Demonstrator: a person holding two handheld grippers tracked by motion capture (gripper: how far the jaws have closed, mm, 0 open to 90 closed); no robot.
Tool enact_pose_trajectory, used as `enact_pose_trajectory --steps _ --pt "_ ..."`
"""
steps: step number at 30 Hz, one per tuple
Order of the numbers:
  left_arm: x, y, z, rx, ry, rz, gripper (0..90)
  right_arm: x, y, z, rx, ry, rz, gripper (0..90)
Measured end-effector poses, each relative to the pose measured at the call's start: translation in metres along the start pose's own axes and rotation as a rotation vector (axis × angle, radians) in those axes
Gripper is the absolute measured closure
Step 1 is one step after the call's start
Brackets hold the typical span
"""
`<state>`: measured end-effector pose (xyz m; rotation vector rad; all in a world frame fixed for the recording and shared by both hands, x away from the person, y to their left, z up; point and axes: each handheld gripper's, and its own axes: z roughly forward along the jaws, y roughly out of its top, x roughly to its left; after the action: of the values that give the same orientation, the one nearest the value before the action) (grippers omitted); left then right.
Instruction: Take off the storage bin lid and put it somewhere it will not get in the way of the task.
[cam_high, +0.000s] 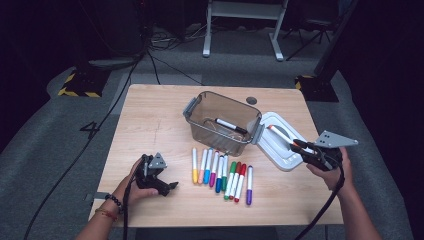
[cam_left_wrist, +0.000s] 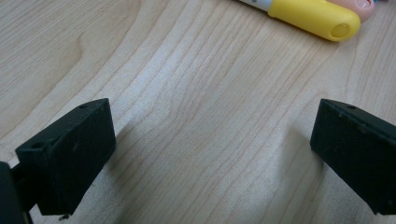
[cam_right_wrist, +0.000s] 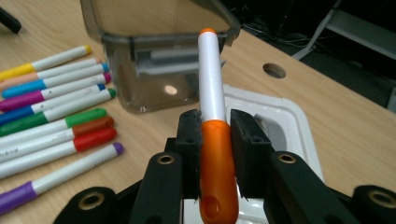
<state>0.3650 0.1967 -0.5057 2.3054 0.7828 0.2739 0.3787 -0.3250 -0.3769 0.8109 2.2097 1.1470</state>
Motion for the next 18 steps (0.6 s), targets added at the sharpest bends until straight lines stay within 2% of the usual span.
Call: enact_pose_trajectory --steps 7,12,18 --pt "0.000 0.000 0.000 0.001 0.001 0.000 0.5 -0.009 0.026 -0.001 -0.039 -0.003 -0.010 74.5" --pt "0.000 0.000 0.000 0.000 0.000 0.000 0.5 -0.009 0.045 0.001 -0.055 0.000 -0.034 74.5" --pt "0.000 0.000 0.000 0.000 0.000 0.000 0.5 -0.004 0.067 0.011 -0.065 0.023 -0.069 74.5"
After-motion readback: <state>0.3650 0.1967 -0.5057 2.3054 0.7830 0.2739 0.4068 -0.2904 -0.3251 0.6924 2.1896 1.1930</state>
